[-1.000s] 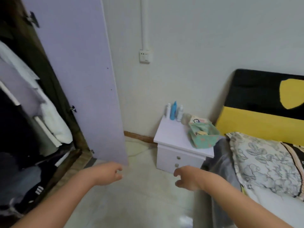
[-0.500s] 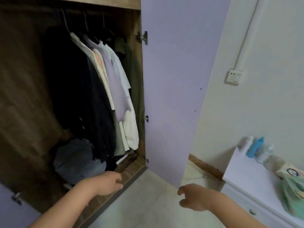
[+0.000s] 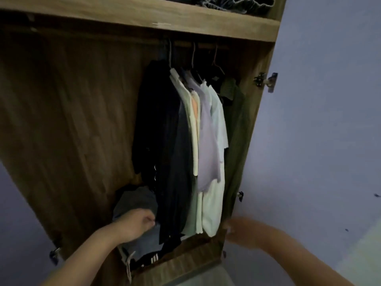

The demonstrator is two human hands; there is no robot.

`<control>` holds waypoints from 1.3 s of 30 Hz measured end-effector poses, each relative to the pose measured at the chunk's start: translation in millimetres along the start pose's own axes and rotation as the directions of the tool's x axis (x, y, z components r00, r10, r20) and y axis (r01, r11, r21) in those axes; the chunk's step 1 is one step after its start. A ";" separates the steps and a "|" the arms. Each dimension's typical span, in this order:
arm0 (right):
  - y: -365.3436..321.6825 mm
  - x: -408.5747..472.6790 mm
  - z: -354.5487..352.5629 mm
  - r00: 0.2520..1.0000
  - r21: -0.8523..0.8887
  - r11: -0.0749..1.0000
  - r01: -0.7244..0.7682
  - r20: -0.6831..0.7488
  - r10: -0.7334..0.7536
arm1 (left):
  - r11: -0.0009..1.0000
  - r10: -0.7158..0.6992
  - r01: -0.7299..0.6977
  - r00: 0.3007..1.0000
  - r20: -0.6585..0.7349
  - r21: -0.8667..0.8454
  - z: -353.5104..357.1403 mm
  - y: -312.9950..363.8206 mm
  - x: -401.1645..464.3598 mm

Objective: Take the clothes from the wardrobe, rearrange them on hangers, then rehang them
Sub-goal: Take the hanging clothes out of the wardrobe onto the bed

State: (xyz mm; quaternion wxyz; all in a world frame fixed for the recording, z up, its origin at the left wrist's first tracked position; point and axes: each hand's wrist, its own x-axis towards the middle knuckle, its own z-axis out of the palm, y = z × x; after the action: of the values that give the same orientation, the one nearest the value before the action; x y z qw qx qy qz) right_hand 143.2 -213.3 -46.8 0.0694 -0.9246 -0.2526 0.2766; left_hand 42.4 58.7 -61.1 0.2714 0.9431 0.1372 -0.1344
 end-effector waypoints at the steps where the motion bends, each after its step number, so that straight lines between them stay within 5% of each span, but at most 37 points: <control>1: -5.8 11.8 -13.3 0.999 0.014 0.999 0.032 -0.030 -0.031 | 0.999 0.005 -0.007 0.998 -0.057 -0.039 -8.0 0.7 7.3; 8: -67.2 69.3 -102.5 0.886 0.071 0.941 0.331 -0.367 -0.284 | 0.979 0.071 -0.127 0.946 -0.317 -0.161 -70.6 0.9 74.0; 12: -113.3 96.7 -147.6 0.643 0.187 0.838 0.513 -0.730 -0.231 | 0.926 0.130 -0.268 0.889 -0.440 -0.267 -106.3 14.2 117.8; 14: -138.6 111.8 -171.4 0.517 0.140 0.796 0.589 -0.822 -0.238 | 0.889 0.177 -0.339 0.875 -0.451 -0.307 -121.5 20.8 136.5; 16: -162.0 129.5 -193.7 0.467 0.123 0.796 0.592 -0.858 -0.215 | 0.856 0.210 -0.384 0.870 -0.446 -0.346 -137.1 25.4 152.9; 19: -189.0 154.2 -216.7 0.520 0.276 0.789 0.549 -0.852 -0.064 | 0.800 0.224 -0.440 0.849 -0.478 -0.408 -164.7 28.2 172.2; 25: -229.2 184.8 -241.8 0.746 0.643 0.491 0.587 -0.665 -0.020 | 0.648 0.293 -0.533 0.833 -0.468 -0.543 -209.4 18.4 188.9; 28: -249.0 201.0 -247.5 0.784 0.669 0.495 0.555 -0.619 -0.042 | 0.551 0.304 -0.505 0.863 -0.403 -0.664 -219.2 7.0 190.2; 32: -256.3 209.5 -256.6 0.810 0.774 0.255 0.580 -0.582 -0.075 | 0.530 0.273 -0.508 0.860 -0.431 -0.679 -241.8 -2.7 186.2; 36: -255.9 201.5 -270.2 0.780 0.783 0.016 0.622 -0.618 -0.097 | 0.567 0.292 -0.584 0.801 -0.522 -0.580 -261.1 6.9 171.5; 39: -256.4 189.8 -288.6 0.773 0.778 -0.054 0.626 -0.629 -0.081 | 0.577 0.316 -0.657 0.728 -0.609 -0.486 -271.8 18.5 157.6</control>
State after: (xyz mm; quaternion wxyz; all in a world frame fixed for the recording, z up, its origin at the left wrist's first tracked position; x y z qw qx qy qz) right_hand 327.6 107.2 173.3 0.7946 -0.5489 -0.2142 0.1464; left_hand 243.1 222.2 118.0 0.5794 0.7798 -0.0377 0.2340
